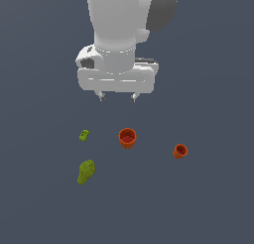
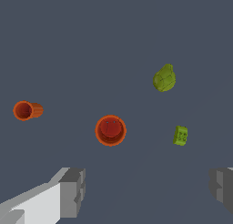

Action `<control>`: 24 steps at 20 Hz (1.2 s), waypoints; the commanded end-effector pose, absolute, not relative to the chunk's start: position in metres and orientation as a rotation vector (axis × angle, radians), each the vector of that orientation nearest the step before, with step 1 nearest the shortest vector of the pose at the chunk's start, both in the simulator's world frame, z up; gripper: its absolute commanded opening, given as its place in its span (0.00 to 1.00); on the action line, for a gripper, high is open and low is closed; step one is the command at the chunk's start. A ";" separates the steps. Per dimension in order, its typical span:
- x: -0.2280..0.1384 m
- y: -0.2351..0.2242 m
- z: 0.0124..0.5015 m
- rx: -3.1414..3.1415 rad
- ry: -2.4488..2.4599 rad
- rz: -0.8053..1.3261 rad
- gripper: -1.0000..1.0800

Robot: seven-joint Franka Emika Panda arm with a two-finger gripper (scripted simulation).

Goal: Pick up a designated object from a clutter of objects.

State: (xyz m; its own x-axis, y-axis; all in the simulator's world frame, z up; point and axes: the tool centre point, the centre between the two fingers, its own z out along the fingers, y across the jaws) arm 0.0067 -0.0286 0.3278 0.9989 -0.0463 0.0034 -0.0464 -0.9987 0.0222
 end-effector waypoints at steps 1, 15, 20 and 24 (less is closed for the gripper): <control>0.013 -0.032 0.322 3.121 -0.113 0.003 0.96; 0.080 -0.082 0.250 3.096 -0.593 -0.003 0.96; 0.103 -0.108 0.210 3.052 -0.805 -0.005 0.96; 0.118 -0.129 0.176 3.003 -0.969 -0.005 0.96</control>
